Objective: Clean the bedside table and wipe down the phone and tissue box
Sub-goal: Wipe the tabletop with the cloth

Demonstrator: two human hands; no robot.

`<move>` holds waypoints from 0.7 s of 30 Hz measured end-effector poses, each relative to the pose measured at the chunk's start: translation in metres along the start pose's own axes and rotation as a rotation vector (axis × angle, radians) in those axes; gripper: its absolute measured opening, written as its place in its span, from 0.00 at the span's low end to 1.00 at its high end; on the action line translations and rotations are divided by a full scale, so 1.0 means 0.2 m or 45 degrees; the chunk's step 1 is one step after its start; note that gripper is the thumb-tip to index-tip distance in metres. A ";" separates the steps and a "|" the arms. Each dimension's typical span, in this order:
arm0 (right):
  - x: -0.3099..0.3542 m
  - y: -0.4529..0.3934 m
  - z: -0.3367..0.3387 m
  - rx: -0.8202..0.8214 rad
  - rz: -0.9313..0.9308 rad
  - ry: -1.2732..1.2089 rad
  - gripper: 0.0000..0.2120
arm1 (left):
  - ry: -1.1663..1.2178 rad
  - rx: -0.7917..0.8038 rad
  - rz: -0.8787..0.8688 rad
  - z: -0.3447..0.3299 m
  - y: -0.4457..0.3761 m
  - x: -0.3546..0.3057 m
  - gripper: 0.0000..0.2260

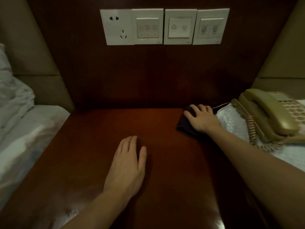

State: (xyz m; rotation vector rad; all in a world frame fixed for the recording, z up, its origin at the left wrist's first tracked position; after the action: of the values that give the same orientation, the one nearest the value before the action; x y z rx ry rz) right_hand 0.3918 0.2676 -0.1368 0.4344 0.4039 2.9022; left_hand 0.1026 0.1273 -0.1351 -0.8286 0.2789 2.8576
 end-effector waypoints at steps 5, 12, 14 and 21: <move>-0.06 0.16 -0.06 -0.027 -0.040 -0.118 0.31 | -0.015 -0.015 -0.047 0.00 0.00 -0.01 0.28; -0.09 0.50 -0.18 -0.064 -0.108 0.002 0.32 | -0.083 0.014 -0.051 -0.03 0.00 -0.01 0.30; -0.08 0.37 -0.14 -0.064 -0.101 -0.026 0.33 | -0.088 0.018 -0.048 -0.04 -0.01 -0.01 0.30; 0.01 -0.04 0.02 -0.050 -0.152 -0.085 0.31 | -0.090 0.016 -0.038 -0.02 -0.01 -0.01 0.29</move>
State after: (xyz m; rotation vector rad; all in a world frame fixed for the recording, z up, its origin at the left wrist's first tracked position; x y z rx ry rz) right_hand 0.3923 0.2775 -0.1350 0.4822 0.3497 2.7675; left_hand 0.1063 0.1281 -0.1384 -0.7217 0.2731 2.8467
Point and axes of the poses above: each hand's wrist, its own y-axis away from the middle knuckle, its own z-axis out of the back of the hand, x = y × z, the point moved 5 cm from there along -y, towards the middle knuckle, and after that the axes turned 14 degrees about x, right-handed, at the moved point
